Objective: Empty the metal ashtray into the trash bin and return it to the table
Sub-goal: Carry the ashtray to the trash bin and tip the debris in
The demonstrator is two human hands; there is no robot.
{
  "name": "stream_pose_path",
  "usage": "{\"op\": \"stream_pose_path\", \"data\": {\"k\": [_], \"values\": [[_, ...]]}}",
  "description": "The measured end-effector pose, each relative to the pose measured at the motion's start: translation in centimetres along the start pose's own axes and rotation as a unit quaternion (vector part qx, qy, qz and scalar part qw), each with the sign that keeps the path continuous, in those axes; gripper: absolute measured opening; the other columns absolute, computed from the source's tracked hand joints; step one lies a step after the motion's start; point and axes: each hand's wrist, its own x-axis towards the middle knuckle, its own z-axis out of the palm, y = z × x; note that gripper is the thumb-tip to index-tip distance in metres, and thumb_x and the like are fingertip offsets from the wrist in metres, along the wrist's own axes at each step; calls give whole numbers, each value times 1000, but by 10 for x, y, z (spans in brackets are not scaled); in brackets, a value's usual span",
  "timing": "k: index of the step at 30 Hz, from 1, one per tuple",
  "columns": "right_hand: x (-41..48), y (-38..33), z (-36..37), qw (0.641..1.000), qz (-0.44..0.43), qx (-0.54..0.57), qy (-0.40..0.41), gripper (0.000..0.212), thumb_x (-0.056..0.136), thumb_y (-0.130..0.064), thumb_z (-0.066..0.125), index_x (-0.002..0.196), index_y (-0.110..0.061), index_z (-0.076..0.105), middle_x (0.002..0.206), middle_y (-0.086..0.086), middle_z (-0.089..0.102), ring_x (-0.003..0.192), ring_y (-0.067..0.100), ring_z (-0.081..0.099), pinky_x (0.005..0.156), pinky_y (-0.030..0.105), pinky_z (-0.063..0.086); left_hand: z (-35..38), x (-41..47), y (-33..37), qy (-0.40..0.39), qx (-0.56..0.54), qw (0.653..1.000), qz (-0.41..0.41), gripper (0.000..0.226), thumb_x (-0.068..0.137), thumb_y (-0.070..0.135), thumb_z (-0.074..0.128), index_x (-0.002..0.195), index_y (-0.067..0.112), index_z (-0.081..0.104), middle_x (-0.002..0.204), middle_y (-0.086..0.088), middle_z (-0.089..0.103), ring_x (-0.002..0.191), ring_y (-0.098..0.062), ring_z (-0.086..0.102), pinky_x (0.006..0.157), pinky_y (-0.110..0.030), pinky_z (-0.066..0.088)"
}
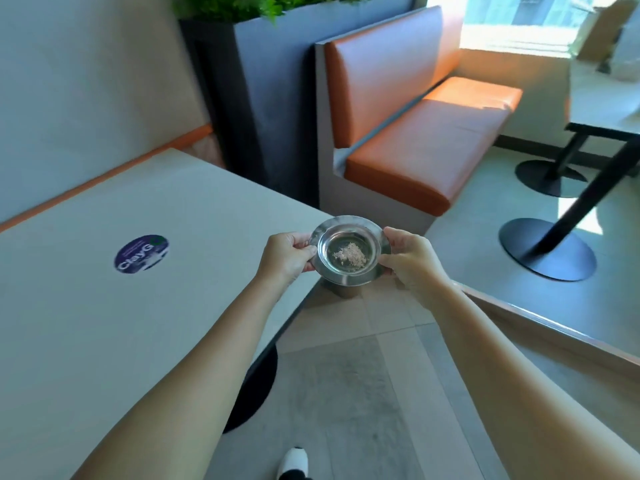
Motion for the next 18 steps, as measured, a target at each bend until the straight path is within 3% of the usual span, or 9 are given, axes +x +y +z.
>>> {"op": "stream_pose_path", "data": {"k": [3,5,8,12,18], "values": [[6,7,-39,999,12,5,39,27,76,16,53,102,10,56,85,20,60,66,23,59,37,16,51,39,10,18,-14,18,1000,10,33,85,-2,57,117,-2,59,116,-21,66,98,-32,66,88,-42,56],[15,11,-60,998,11,22,54,29,75,18,52,103,11,56,77,8,60,67,21,61,45,22,58,61,20,28,-22,22,999,20,32,84,0,58,116,0,61,116,-19,66,99,-31,66,88,-43,56],[31,13,-86,998,8,34,59,28,74,20,52,98,8,59,70,-5,56,63,15,61,48,19,57,88,38,39,-30,26,999,24,33,84,1,59,117,1,60,119,-16,66,101,-29,66,89,-43,56],[67,16,-114,997,-3,39,65,29,74,22,51,89,-2,56,68,-9,55,59,10,59,47,16,56,117,72,51,-37,18,999,35,33,85,-1,58,118,1,60,108,-11,67,81,-17,66,71,-26,58],[133,17,-150,998,13,46,49,31,76,22,51,92,-3,55,69,-10,55,49,5,64,43,16,54,154,133,71,-32,-4,999,27,33,85,-3,57,118,0,60,91,-2,64,66,-3,61,49,-7,53]]}}
